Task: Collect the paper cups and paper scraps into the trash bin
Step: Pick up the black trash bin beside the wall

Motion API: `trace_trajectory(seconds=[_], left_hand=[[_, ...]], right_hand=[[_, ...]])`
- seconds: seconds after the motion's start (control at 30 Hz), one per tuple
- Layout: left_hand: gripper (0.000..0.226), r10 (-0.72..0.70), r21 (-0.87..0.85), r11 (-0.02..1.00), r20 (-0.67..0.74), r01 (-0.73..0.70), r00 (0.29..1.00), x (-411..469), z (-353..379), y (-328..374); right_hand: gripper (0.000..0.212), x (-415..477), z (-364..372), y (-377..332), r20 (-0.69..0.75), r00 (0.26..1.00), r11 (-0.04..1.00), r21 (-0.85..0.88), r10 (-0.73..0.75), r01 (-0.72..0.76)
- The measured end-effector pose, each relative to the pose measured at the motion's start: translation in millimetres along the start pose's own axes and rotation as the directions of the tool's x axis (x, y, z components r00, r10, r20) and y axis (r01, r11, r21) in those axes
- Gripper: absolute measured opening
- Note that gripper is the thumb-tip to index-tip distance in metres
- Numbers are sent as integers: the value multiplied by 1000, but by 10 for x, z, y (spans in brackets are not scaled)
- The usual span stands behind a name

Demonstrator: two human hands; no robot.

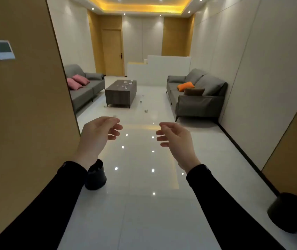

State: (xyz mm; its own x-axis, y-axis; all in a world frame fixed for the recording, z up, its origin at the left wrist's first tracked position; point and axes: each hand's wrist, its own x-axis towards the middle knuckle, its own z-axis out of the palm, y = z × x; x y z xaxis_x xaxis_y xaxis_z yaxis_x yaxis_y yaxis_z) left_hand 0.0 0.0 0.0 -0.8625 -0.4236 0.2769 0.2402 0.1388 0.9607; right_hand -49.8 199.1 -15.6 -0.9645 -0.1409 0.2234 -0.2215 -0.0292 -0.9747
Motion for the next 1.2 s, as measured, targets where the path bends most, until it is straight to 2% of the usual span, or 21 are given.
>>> trace_trajectory(seconds=[0.27, 0.43, 0.57, 0.87, 1.07, 1.2], left_hand=[[18, -166, -9, 986, -111, 166, 980, 280, -324, -702], [20, -222, 2, 974, -221, 228, 950, 880, -794, -1266], [19, -302, -53, 952, -300, 300, 905, 1555, -1232, -1756], [21, -380, -32, 923, -254, 385, 890, 3297, -1828, -2361], [20, -512, -29, 855, -213, 518, 832, 3939, -2078, -2983], [21, -579, -5, 804, -238, 595, 780, 4437, -2240, -3449]], right_hand=[[18, 312, 473, 701, 130, 983, 989, -84, 129, -119], [18, 876, 1137, 1151, 222, 950, 972, -129, 221, -196], [19, 1464, 1776, 1481, 251, 933, 963, -140, 259, -230], [18, 2863, 3057, 1903, 242, 911, 939, -175, 333, -297], [16, 3543, 3645, 2443, 284, 858, 898, -236, 429, -371], [16, 4081, 3999, 2888, 316, 819, 874, -255, 479, -413]])
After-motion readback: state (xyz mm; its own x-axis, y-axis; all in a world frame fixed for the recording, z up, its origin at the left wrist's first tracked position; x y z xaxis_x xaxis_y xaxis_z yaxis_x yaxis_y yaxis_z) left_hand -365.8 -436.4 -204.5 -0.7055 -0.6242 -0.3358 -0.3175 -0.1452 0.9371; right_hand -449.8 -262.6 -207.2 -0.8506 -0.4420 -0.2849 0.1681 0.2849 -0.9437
